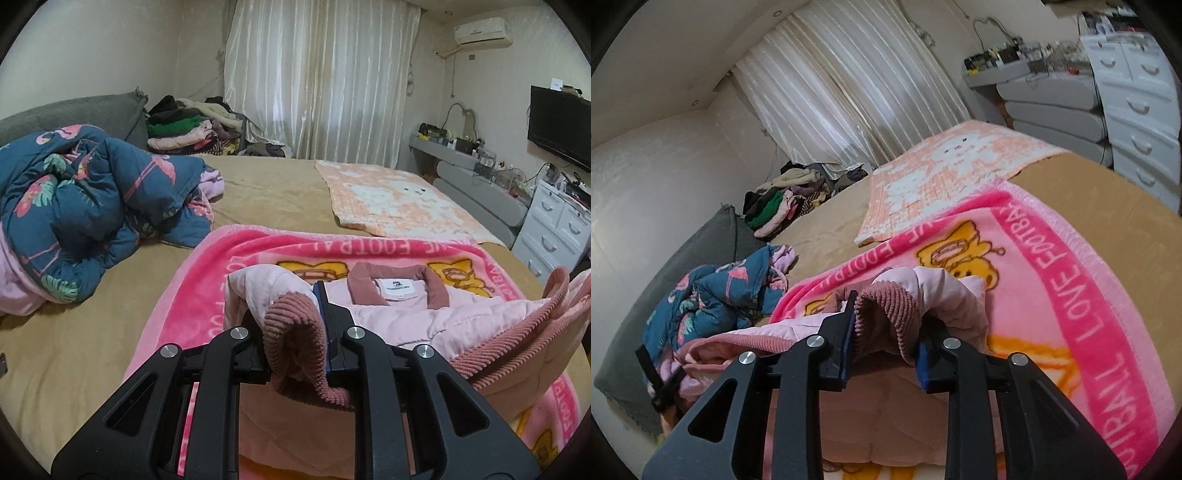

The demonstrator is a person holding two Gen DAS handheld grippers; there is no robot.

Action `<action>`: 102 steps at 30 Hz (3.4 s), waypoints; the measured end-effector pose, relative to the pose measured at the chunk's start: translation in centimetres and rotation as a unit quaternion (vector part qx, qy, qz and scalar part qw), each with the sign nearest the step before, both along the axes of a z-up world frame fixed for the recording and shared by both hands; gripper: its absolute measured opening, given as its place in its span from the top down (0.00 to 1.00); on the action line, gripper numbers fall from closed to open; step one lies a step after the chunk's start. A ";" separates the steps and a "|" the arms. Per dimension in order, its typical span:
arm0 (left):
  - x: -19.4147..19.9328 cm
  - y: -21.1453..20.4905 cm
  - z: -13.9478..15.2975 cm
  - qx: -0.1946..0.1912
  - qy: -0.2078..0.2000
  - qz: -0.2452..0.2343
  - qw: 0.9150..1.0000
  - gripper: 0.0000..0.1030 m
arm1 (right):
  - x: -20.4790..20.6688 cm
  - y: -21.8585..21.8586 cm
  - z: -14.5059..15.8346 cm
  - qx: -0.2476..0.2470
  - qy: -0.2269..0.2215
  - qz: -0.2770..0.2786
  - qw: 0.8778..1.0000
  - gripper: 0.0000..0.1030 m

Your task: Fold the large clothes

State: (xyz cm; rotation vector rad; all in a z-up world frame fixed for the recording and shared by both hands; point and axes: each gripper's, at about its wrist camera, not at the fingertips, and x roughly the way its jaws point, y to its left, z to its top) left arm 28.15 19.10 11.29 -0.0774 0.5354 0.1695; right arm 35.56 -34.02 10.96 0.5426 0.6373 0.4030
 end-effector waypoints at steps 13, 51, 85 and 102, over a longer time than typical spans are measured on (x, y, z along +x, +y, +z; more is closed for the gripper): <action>3.4 0.8 -2.8 -0.004 0.032 0.006 0.999 0.86 | 0.6 2.0 -0.2 -0.019 -0.027 0.024 0.999 0.25; -0.6 5.1 -14.8 -0.080 0.122 -0.055 0.988 0.09 | -2.3 2.0 -14.7 -0.229 0.057 0.000 0.972 0.14; 10.8 3.0 -10.5 -0.001 0.114 0.011 0.993 0.86 | 8.8 6.2 -9.9 -0.234 0.034 -0.071 0.969 0.89; 9.3 3.1 -11.8 0.009 0.152 0.042 0.987 0.59 | 6.8 6.4 -12.4 -0.280 0.060 -0.073 0.955 0.23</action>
